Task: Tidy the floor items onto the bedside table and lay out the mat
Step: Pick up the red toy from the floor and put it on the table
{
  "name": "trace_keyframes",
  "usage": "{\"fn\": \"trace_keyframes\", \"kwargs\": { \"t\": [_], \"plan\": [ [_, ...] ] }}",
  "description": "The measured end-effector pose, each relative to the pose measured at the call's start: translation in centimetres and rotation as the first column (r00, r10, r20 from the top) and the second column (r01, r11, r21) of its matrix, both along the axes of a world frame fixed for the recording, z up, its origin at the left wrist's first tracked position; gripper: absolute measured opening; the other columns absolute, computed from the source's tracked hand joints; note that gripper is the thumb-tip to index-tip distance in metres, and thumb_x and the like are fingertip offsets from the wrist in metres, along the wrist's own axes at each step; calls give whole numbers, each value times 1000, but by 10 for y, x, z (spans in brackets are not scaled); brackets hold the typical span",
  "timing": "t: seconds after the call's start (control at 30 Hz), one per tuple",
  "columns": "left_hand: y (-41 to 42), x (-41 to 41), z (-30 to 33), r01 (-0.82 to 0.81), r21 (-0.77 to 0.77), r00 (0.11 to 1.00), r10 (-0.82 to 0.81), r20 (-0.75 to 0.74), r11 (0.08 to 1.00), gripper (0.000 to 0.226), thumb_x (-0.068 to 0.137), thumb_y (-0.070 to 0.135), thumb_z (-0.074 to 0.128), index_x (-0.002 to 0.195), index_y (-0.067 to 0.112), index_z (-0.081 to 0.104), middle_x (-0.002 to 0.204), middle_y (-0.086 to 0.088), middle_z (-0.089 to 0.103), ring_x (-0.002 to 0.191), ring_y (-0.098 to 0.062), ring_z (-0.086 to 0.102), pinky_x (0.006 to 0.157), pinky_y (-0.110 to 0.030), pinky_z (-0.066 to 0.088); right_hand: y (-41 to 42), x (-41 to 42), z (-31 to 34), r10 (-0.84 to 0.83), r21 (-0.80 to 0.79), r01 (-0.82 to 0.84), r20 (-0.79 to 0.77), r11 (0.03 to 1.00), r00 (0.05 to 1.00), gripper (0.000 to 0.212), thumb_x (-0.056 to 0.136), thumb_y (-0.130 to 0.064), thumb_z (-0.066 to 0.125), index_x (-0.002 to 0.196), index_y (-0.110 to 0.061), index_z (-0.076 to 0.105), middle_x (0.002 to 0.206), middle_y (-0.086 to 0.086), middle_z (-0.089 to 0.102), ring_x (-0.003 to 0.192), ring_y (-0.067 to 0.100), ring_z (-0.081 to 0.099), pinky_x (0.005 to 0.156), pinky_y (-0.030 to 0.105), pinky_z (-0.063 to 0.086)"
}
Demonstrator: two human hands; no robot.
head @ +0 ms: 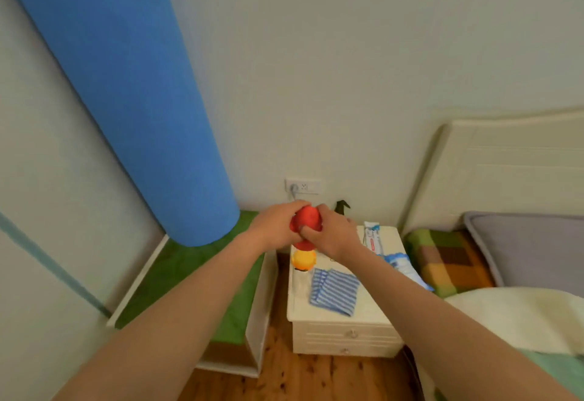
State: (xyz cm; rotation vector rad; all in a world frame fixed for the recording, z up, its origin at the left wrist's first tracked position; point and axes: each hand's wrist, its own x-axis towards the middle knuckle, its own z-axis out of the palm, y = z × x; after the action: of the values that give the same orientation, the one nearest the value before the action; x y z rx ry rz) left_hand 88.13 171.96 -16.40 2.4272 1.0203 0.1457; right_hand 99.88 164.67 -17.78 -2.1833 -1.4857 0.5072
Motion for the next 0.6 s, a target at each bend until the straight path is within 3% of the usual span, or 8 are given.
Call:
{"fn": "trace_keyframes", "kwargs": {
  "t": [0.2, 0.33, 0.6],
  "plan": [
    [36, 60, -46, 163, -64, 986, -165, -11, 984, 67, 77, 22, 69, 137, 27, 42, 135, 1, 57, 119, -22, 57, 97, -38, 46, 22, 59, -42, -124, -91, 122, -21, 988, 992, 47, 76, -37, 66, 116, -18, 49, 113, 3, 61, 110, 25, 54, 104, 44, 30],
    [42, 98, -88, 250, -123, 964, -258, -57, 961, 65, 81, 17, 63, 140, 28, 38, 137, 0, 55, 120, -23, 55, 98, -39, 46, 17, 91, -82, -172, -152, 161, -63, 975, 983, 48, 76, -37, 66, 117, -19, 48, 115, 0, 60, 111, 23, 53, 98, 40, 29],
    [32, 177, -179, 291, -244, 933, -331, -143, 925, 74, 82, 7, 60, 145, 28, 29, 140, -1, 51, 124, -25, 51, 100, -40, 45, 6, 171, -174, -195, -262, 166, -92, 951, 976, 52, 74, -40, 70, 117, -20, 48, 116, 2, 59, 110, 25, 54, 97, 40, 35]
  ]
}}
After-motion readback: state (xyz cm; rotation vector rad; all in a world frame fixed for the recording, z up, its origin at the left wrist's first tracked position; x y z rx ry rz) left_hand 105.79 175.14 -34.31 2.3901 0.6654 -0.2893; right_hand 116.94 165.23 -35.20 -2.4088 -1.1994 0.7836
